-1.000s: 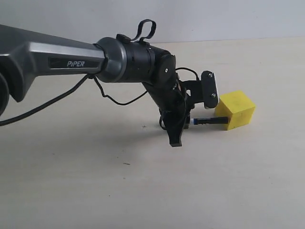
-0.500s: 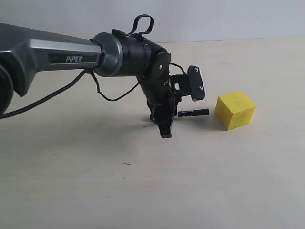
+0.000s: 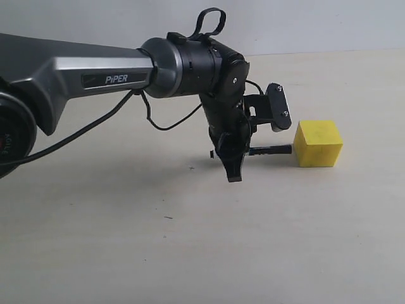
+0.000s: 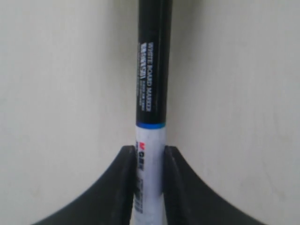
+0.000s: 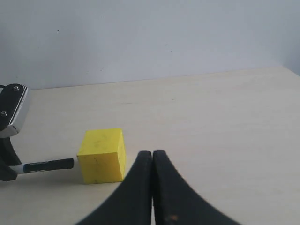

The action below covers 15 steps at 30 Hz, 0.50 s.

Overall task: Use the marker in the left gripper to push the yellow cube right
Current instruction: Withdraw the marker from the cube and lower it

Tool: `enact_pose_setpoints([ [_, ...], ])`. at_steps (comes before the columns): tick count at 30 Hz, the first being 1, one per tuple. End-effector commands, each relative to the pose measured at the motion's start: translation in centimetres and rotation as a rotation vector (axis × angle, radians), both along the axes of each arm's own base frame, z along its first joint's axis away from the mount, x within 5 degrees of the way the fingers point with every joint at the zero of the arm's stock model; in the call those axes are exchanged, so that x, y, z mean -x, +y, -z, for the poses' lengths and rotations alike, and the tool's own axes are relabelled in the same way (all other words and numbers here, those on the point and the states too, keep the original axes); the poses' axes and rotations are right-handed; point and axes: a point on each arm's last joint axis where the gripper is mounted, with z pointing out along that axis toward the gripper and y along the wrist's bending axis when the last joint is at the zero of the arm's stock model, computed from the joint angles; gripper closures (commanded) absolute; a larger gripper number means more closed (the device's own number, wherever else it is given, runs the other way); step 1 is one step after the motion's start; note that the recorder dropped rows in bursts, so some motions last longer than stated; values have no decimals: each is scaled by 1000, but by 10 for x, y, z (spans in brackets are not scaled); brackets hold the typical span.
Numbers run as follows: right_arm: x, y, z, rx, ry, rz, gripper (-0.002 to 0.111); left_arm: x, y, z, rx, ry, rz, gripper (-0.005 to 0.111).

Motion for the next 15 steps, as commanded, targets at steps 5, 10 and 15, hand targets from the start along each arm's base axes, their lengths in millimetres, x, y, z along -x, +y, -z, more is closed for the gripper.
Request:
enact_pose_setpoints([
  [5,0,-1,1,9,-3,7,108,2,1,-1,-30,10,0,107],
  [10,0,-1,1,9,-3,7,108,4,3,0,-55,29,-3,107],
  [15,0,-1,1,9,-3,7,108,15,20,-15,-205,131,-80,107],
])
